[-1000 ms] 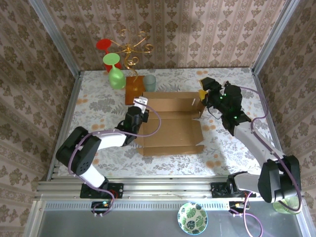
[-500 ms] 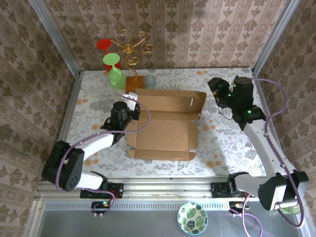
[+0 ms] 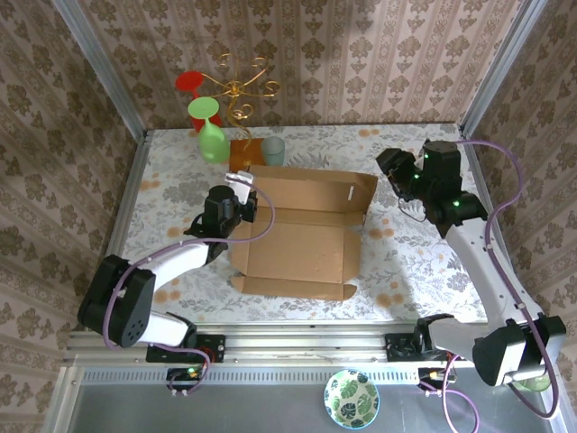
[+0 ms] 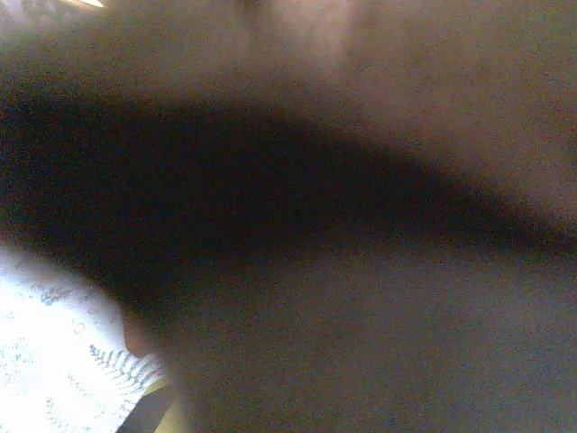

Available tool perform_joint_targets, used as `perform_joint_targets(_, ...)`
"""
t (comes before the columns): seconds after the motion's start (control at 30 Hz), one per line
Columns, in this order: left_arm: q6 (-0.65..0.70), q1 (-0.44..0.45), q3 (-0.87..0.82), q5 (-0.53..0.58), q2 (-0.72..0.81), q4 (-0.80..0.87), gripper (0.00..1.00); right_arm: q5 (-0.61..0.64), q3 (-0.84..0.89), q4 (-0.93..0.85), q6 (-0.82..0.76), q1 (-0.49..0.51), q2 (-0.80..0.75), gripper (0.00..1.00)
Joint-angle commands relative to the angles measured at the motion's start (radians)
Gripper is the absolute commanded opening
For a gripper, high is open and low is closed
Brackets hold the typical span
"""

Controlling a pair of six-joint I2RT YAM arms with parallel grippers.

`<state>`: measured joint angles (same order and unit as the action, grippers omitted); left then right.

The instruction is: Fold the paper box

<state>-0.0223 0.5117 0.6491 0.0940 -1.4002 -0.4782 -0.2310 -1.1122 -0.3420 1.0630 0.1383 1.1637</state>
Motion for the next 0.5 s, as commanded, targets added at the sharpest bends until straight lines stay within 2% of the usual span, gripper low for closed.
perform_joint_targets(0.0, -0.007, 0.014, 0.043, 0.047, -0.021, -0.034, 0.0, 0.05, -0.054, -0.09, 0.127, 0.034, 0.047, 0.49)
perform_joint_targets(0.23, -0.019, 0.023, 0.049, 0.069, -0.048, -0.058, 0.0, 0.155, -0.132, -0.222, 0.138, 0.121, 0.127, 0.47)
perform_joint_targets(0.47, -0.025, 0.027, 0.038, 0.06, -0.052, -0.072, 0.0, 0.142, -0.119, -0.134, 0.112, 0.126, 0.207, 0.45)
